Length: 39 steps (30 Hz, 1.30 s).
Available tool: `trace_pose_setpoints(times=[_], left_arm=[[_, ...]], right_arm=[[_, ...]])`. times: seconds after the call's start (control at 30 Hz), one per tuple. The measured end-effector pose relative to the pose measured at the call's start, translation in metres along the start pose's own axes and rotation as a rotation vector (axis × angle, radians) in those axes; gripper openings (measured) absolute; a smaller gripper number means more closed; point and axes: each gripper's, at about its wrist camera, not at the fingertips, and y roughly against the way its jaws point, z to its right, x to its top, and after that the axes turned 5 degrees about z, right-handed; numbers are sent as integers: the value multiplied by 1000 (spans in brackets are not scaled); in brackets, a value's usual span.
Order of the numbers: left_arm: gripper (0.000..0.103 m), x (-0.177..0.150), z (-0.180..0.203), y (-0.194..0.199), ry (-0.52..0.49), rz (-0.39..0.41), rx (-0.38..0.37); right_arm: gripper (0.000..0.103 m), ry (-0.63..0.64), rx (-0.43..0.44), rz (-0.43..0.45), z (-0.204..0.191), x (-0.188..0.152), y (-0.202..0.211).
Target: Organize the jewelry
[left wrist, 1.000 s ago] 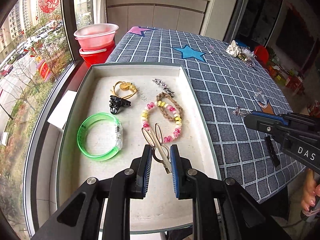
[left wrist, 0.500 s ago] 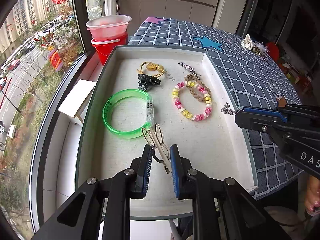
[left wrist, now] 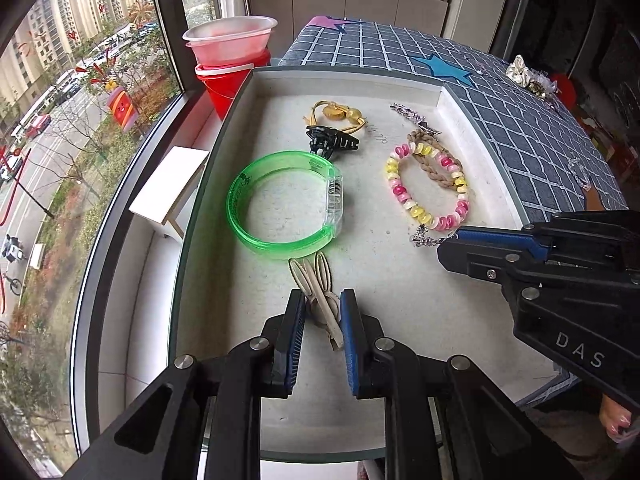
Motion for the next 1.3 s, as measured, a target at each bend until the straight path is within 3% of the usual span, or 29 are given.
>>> trace_pose_setpoints(times=[0.3, 0.6, 0.63, 0.7, 0.8, 0.9, 1.1, 1.17, 1.3], left_arm=[[26, 12, 0, -9, 9, -2, 44], [28, 16, 3, -13, 4, 9, 72], [32, 16, 3, -12, 3, 10, 84], [84, 15, 0, -11, 17, 8, 103], [85, 13, -2, -5, 32, 31, 100], [85, 13, -3, -6, 36, 21, 105], [85, 14, -7, -2, 54, 19, 119], [85, 15, -7, 0, 54, 22, 124], [85, 17, -3, 3, 42, 25, 128]], right_arm=[[10, -35, -75, 11, 16, 4, -10], [10, -35, -86, 36, 19, 4, -10], [10, -33, -84, 36, 18, 4, -9], [10, -37, -75, 34, 20, 5, -10], [12, -41, -61, 27, 22, 6, -10], [16, -44, -45, 22, 22, 6, -10], [37, -62, -45, 46, 23, 8, 0], [52, -81, -32, 62, 26, 10, 7], [59, -85, -30, 101, 27, 13, 22]])
